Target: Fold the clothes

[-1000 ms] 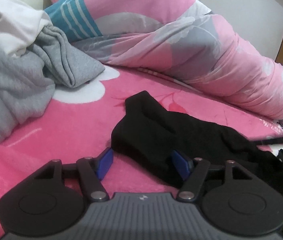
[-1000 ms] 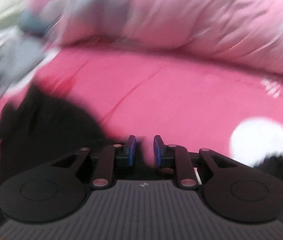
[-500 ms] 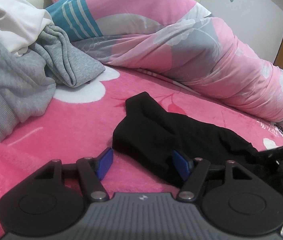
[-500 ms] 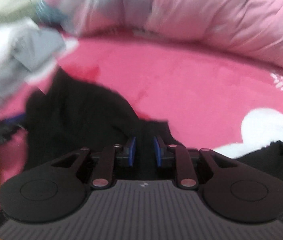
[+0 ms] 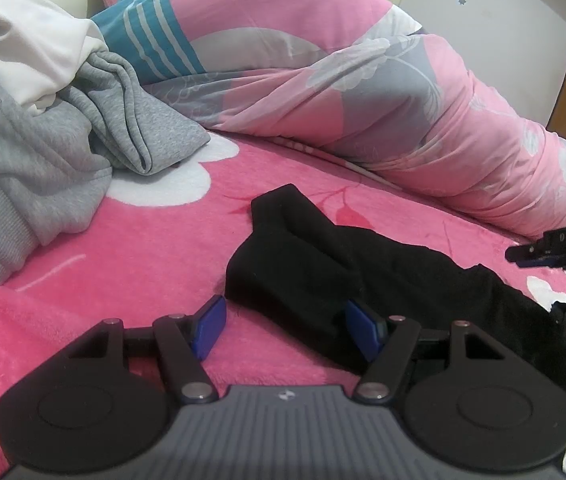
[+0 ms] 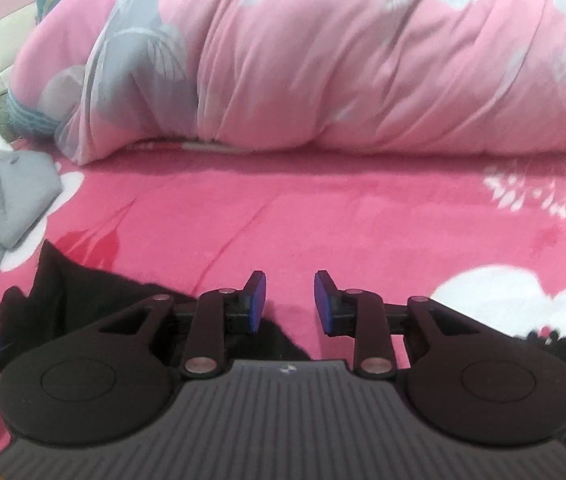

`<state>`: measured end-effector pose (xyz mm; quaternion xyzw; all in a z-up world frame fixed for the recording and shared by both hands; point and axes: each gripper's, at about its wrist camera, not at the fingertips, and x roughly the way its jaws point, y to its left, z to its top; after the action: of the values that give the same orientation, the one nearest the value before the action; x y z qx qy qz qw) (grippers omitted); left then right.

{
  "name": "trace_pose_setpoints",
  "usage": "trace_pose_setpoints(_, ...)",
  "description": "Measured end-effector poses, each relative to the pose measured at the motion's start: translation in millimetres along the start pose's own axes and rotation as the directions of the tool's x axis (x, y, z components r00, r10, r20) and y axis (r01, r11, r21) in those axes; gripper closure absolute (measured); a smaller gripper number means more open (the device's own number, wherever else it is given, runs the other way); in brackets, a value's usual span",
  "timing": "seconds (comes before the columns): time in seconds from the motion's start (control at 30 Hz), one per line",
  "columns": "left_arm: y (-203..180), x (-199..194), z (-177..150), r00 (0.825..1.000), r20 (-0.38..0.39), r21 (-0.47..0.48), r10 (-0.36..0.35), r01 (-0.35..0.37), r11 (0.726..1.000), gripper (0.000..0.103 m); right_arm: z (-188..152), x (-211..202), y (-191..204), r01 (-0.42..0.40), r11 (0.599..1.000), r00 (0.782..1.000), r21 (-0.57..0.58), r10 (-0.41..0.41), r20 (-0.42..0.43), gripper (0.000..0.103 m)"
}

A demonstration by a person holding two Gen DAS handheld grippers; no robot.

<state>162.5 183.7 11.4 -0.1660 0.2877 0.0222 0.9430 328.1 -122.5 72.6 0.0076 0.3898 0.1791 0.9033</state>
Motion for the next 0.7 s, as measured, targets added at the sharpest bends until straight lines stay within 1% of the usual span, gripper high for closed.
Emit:
trace_pose_setpoints(0.17,3.5,-4.6,1.3,1.000,0.012,-0.023,-0.004,0.005,1.000,0.037,2.2,2.8,18.9,-0.094,0.995,0.995,-0.043,0.095,0.022,0.077)
trace_pose_setpoints(0.27,3.6,-6.3,1.6,1.000,0.005,-0.024,-0.002,0.002,1.000,0.042,9.0,7.5,60.8,-0.177,0.979,0.984,-0.098,0.176,-0.014,0.077)
trace_pose_setpoints(0.33,6.0,-8.2,2.1,1.000,0.004,-0.038,-0.003,0.003,0.999,0.052,13.6,10.7,88.8,-0.232,0.964,0.973,-0.133,0.228,-0.041,0.076)
trace_pose_setpoints(0.37,9.3,-8.8,2.4,1.000,0.006,-0.058,-0.006,0.006,0.998,0.054,15.9,12.3,102.7,-0.259,0.954,0.966,-0.150,0.254,-0.055,0.075)
trace_pose_setpoints(0.43,17.4,-10.0,3.3,1.000,0.008,-0.108,-0.011,0.012,0.994,0.066,20.4,15.5,130.7,-0.314,0.932,0.949,-0.182,0.303,-0.085,0.075)
trace_pose_setpoints(0.47,22.5,-10.8,3.7,1.000,0.007,-0.139,-0.015,0.015,0.990,0.068,22.7,17.0,144.7,-0.341,0.919,0.940,-0.197,0.327,-0.100,0.075)
trace_pose_setpoints(0.5,27.7,-11.9,4.0,1.000,0.008,-0.171,-0.014,0.015,0.985,0.074,24.7,18.6,158.4,-0.366,0.906,0.930,-0.212,0.348,-0.116,0.075)
trace_pose_setpoints(0.53,32.9,-13.1,4.2,1.000,0.010,-0.203,-0.012,0.014,0.979,0.079,23.3,20.2,169.4,-0.372,0.900,0.927,-0.227,0.351,-0.129,0.075)
trace_pose_setpoints(0.6,46.6,-18.3,5.6,1.000,0.025,-0.284,-0.005,0.012,0.959,0.081,20.5,23.4,191.5,-0.386,0.886,0.922,-0.256,0.356,-0.155,0.075)
trace_pose_setpoints(0.67,61.8,-25.9,7.0,0.998,0.053,-0.358,0.034,-0.013,0.934,0.083,17.6,26.0,213.0,-0.398,0.872,0.916,-0.286,0.359,-0.179,0.075)
trace_pose_setpoints(0.7,69.5,-29.7,7.7,0.996,0.066,-0.394,0.056,-0.026,0.919,0.084,14.0,21.9,216.7,-0.389,0.866,0.921,-0.315,0.354,-0.163,0.075)
